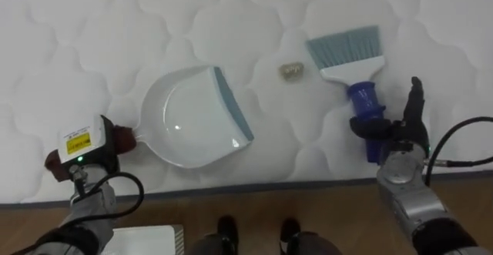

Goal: Clean bed

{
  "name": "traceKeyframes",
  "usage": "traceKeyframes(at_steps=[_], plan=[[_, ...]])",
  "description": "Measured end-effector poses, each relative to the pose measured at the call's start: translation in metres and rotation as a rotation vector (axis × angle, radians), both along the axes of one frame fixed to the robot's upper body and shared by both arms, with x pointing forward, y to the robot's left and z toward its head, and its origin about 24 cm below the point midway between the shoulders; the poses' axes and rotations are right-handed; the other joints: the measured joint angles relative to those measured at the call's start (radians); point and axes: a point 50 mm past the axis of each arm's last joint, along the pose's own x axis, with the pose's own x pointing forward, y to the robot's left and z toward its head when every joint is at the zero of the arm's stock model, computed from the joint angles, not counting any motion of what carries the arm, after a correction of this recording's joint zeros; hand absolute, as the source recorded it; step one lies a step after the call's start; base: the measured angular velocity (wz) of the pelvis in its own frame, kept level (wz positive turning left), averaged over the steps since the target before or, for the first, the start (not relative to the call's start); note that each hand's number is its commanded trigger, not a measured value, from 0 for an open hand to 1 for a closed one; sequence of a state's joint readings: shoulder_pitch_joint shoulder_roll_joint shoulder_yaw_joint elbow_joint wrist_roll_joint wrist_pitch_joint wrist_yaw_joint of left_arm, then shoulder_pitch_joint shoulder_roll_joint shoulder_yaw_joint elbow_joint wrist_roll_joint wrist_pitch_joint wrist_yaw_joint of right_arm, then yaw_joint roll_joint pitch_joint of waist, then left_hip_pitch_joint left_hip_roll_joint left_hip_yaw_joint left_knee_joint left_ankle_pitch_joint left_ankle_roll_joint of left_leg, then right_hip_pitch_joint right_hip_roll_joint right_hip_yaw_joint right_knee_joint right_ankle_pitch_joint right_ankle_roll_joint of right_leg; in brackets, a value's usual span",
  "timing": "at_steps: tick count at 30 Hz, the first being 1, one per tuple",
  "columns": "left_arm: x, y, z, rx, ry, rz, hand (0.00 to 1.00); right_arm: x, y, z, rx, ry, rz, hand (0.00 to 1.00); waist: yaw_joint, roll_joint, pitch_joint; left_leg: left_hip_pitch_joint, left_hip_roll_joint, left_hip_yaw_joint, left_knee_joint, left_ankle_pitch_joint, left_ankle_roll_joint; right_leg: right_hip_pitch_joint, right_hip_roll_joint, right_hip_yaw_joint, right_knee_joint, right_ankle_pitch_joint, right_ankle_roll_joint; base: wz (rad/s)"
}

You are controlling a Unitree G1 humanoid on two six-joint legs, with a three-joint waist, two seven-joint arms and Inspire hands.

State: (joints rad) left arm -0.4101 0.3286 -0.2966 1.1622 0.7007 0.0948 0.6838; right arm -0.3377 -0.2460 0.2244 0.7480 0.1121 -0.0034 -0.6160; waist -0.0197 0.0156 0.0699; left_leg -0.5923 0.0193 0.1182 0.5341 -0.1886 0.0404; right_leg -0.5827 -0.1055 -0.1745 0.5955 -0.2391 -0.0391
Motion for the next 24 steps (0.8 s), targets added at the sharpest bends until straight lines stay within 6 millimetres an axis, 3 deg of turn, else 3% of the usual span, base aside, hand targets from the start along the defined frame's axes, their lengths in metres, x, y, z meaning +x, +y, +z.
traceKeyframes(at_steps=[11, 24], plan=[[0.0, 0.001, -0.002, 0.005, 0.038, 0.001, 1.0, -0.005, -0.001, -0.017, 0.022, 0.107, 0.038, 0.0, 0.002, 0.001, -0.0005, -0.01, 0.004, 0.004, 0.011, 0.0, 0.0, -0.01, 0.001, 0.002, 0.011, -0.003, -0.003, 0.0], [0.0, 0.001, -0.002, 0.0, 0.049, 0.0, 1.0, -0.004, -0.017, -0.022, 0.013, 0.169, 0.047, 0.0, 0.007, 0.002, -0.0006, -0.028, -0.003, -0.02, 0.023, 0.0, 0.0, -0.011, -0.013, -0.037, 0.013, -0.008, -0.004, 0.04]])
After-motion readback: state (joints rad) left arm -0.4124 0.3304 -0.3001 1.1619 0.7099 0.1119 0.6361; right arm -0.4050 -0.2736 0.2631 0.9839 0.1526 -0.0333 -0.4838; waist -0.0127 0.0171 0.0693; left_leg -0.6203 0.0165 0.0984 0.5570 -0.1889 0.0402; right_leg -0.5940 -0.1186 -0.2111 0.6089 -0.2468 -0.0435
